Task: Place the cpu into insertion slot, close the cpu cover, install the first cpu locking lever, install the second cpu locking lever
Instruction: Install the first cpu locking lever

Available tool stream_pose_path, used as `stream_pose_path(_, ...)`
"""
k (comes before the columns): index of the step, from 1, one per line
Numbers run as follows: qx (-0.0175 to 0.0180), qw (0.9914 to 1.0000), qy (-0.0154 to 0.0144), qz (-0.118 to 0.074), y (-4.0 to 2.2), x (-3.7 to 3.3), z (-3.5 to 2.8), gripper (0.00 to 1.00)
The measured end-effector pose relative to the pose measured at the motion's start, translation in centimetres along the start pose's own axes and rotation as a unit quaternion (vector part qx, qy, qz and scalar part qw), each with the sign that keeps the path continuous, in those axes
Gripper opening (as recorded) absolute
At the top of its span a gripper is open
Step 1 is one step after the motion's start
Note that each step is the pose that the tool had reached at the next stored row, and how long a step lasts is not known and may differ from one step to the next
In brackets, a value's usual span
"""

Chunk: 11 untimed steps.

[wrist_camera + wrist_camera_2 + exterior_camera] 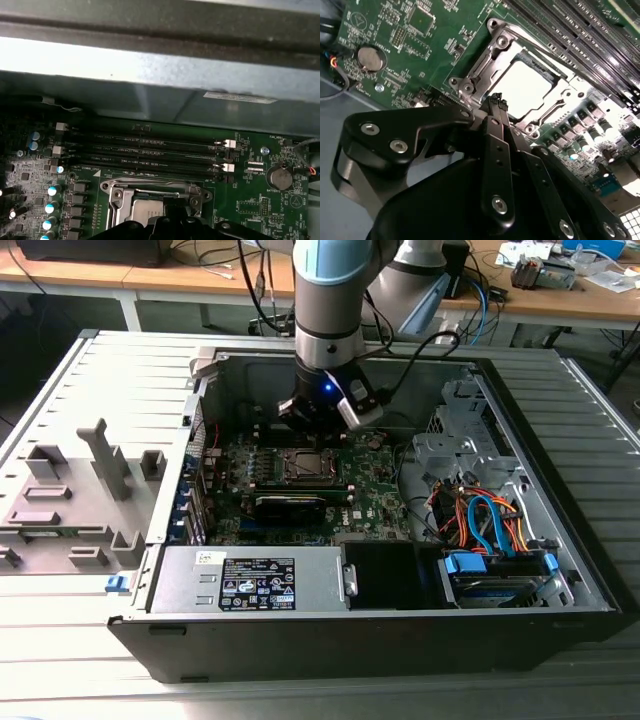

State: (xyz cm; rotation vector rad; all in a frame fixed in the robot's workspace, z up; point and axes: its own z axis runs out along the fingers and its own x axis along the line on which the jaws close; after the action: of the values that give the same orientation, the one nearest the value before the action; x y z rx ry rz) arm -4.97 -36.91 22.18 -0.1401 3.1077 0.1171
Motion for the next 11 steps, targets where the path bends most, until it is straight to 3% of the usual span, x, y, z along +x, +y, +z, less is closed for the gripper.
stream_pose_path(2, 0.0001, 1.0, -0.0002, 0.002, -0.01, 0.0, -0.16, 0.11)
stream_pose_path(4, 0.0001, 1.0, -0.001, 0.002, 0.03, -0.02, -0.75, 0.11)
stream_pose_path(8, 0.0, 1.0, -0.0015, 0.002, 0.21, -0.09, -3.11, 0.11)
stream_pose_path(11, -0.0002, 1.0, -0.0015, 0.002, 0.25, -0.11, -3.72, 0.11)
